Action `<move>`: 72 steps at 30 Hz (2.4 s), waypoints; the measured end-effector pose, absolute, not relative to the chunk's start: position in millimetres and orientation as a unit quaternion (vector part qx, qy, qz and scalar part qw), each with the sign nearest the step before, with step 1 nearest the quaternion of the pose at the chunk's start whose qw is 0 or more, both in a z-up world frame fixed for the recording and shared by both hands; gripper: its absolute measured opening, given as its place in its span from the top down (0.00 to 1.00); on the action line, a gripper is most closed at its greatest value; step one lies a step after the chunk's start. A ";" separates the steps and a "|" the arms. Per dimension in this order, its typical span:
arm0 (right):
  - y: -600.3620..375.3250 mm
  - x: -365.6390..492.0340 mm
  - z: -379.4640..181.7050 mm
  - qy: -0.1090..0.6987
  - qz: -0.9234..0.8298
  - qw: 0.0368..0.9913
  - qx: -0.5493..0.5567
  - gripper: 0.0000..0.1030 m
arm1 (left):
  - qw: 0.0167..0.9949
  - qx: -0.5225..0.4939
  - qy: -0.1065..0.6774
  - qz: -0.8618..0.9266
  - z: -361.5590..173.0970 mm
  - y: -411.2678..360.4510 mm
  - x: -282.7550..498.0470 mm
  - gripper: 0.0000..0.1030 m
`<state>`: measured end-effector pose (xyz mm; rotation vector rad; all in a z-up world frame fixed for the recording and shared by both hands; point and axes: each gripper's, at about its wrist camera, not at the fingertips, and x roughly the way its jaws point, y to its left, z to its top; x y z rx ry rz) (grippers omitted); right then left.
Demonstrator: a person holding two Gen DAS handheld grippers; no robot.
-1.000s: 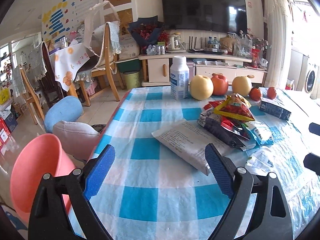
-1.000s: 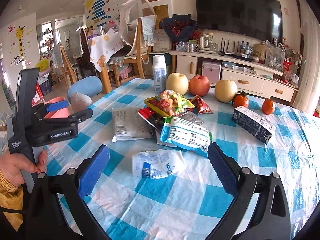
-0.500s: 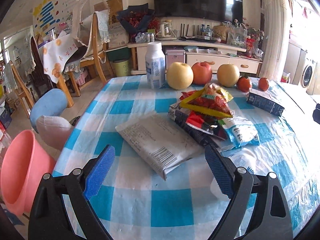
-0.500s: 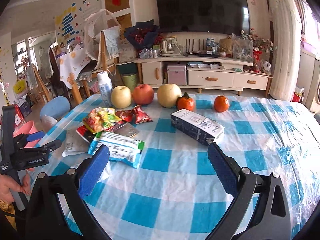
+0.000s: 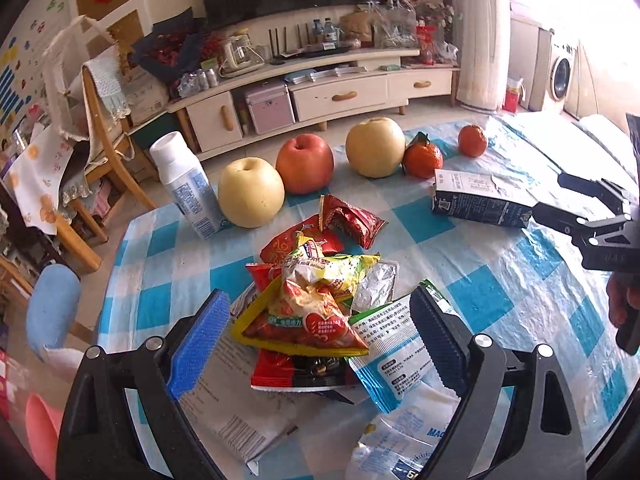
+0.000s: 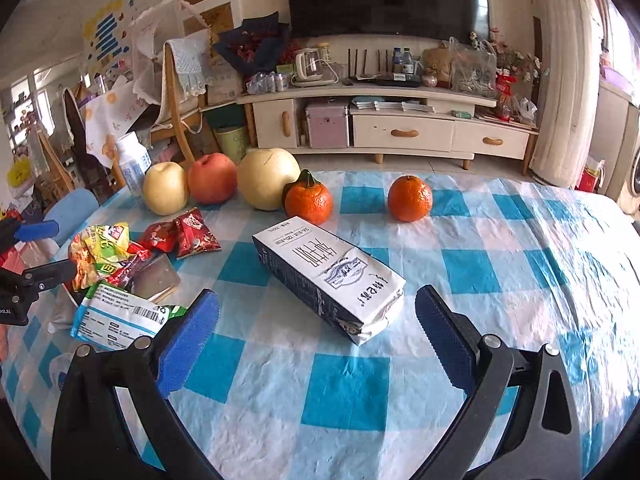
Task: Collect trash
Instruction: 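Grasp the yellow chips bag with the left tool while the right tool grasps the white milk carton, then carry the chips bag and milk carton over the pink bucket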
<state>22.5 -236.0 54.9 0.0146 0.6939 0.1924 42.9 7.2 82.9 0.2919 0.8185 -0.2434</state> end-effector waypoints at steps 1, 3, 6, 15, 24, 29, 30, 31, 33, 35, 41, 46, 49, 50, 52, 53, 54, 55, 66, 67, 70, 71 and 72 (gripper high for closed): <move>-234.7 29.0 53.0 0.343 0.099 0.934 -0.004 0.04 | 0.897 0.150 0.399 -0.120 81.5 4.9 47.1 0.12; -232.6 41.7 47.2 0.351 0.107 0.930 -0.025 0.04 | 0.892 0.160 0.406 -0.120 78.1 3.4 53.9 0.18; -230.0 59.7 36.0 0.370 0.115 0.920 -0.053 0.04 | 0.885 0.154 0.422 -0.119 72.5 6.3 65.1 0.24; -217.7 87.1 13.0 0.398 0.116 0.903 -0.114 0.04 | 0.881 0.136 0.439 -0.114 56.5 8.1 78.2 0.41; -216.9 85.5 14.1 0.423 0.157 0.887 -0.099 0.04 | 0.891 0.109 0.426 -0.110 61.2 8.0 65.3 0.56; -203.1 66.9 22.9 0.441 0.232 0.863 -0.086 0.04 | 0.896 0.093 0.419 -0.113 62.8 10.5 55.6 0.58; -200.3 64.9 24.9 0.436 0.225 0.866 -0.094 0.04 | 0.898 0.088 0.417 -0.112 63.7 11.3 53.8 0.58; -198.4 64.9 25.9 0.434 0.217 0.870 -0.094 0.04 | 0.899 0.083 0.415 -0.111 64.6 12.7 52.2 0.58; -199.8 69.2 25.2 0.429 0.200 0.877 -0.080 0.04 | 0.902 0.073 0.411 -0.108 66.1 15.6 49.7 0.58; -200.8 76.3 20.9 0.430 0.177 0.883 -0.068 0.04 | 0.905 0.064 0.408 -0.106 67.7 18.5 46.9 0.59; -201.7 81.2 8.0 0.438 0.160 0.883 -0.051 0.37 | 0.912 0.041 0.395 -0.104 75.6 29.4 35.7 0.59; -203.1 72.6 10.1 0.425 0.152 0.891 -0.044 0.38 | 0.916 0.021 0.387 -0.102 80.3 40.9 22.6 0.59; -203.6 65.2 14.5 0.416 0.150 0.896 -0.034 0.38 | 0.919 0.008 0.380 -0.101 83.7 49.9 13.3 0.59; -203.9 62.3 16.0 0.412 0.149 0.898 -0.031 0.38 | 0.921 0.004 0.377 -0.100 85.4 53.1 9.1 0.59; -204.1 55.7 19.4 0.407 0.147 0.901 -0.027 0.39 | 0.923 -0.004 0.373 -0.099 87.4 60.1 0.5 0.59; -205.1 52.3 21.0 0.405 0.147 0.902 -0.022 0.39 | 0.924 -0.009 0.370 -0.098 88.5 63.7 -4.6 0.59; -205.9 48.7 22.7 0.404 0.147 0.903 -0.017 0.39 | 0.925 -0.013 0.368 -0.097 88.8 66.9 -9.2 0.59; -207.4 45.0 24.7 0.402 0.148 0.904 -0.010 0.39 | 0.925 -0.018 0.366 -0.096 88.9 70.6 -14.4 0.59; -213.4 8.0 47.9 0.376 0.137 0.916 0.039 0.40 | 0.932 -0.047 0.352 -0.070 76.6 109.6 -46.1 0.59; -212.1 4.5 49.3 0.374 0.136 0.917 0.039 0.40 | 0.933 -0.050 0.351 -0.068 76.0 113.3 -46.7 0.59; -205.3 -5.0 55.2 0.366 0.133 0.920 0.040 0.40 | 0.934 -0.058 0.348 -0.063 75.0 124.2 -47.7 0.59; -202.7 -8.7 57.7 0.362 0.133 0.922 0.042 0.40 | 0.934 -0.056 0.348 -0.060 74.4 127.3 -47.2 0.59; -200.1 -12.5 60.7 0.358 0.132 0.923 0.044 0.40 | 0.934 -0.057 0.348 -0.059 73.5 130.0 -46.7 0.59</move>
